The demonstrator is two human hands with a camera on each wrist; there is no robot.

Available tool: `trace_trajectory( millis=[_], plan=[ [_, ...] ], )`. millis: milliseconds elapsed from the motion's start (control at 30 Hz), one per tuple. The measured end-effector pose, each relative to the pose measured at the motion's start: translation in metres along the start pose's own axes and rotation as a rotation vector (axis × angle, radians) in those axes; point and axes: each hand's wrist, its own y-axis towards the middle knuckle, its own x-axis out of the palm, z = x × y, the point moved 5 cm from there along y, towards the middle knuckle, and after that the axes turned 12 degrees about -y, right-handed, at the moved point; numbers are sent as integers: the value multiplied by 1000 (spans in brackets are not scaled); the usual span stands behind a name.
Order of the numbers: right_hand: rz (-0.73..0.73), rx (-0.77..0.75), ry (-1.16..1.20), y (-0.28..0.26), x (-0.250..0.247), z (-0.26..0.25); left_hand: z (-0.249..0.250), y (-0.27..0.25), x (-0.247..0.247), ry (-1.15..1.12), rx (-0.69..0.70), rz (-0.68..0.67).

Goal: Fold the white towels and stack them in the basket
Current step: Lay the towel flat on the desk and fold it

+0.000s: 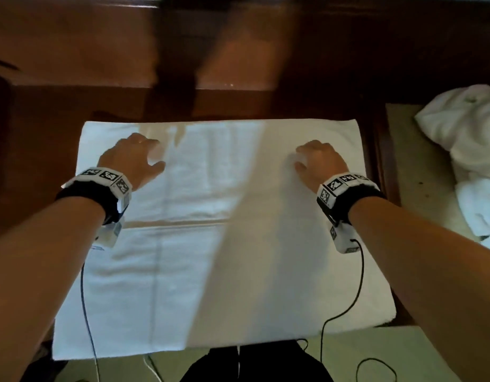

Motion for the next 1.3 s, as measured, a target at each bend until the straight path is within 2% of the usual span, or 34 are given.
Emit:
trace_trajectory(
  millis=[167,233,367,467,567,633,733,867,967,1067,1167,1233,1300],
  plan=[
    [6,11,-148,55,0,19,0,39,6,140,48,37],
    [8,41,-163,64,3,24,2,44,9,156,98,89],
    [105,61,-166,64,4,22,11,43,6,174,201,225],
    [123,51,-168,61,-5,20,19,35,-1,146,249,265],
    [144,56,-102,59,-29,22,23,24,-22,47,228,291],
    [208,30,-31,51,-54,22,19,14,-44,-38,188,334],
    [310,-5,53,25,-85,20,17,-10,-70,-54,242,366],
    [352,-33,-58,-21,-98,16,12,-57,-80,96,378,353],
    [390,-9,-110,-71,-93,17,4,-109,-77,174,466,451],
    [466,-18,-136,-128,-76,14,-2,-168,-56,226,540,572],
    [486,6,-165,-178,-46,10,-17,-217,-15,238,501,653],
    [451,36,-163,-205,-17,7,-27,-243,21,238,478,624],
    [369,55,-161,-228,18,4,-37,-261,62,230,448,524]
  ],
)
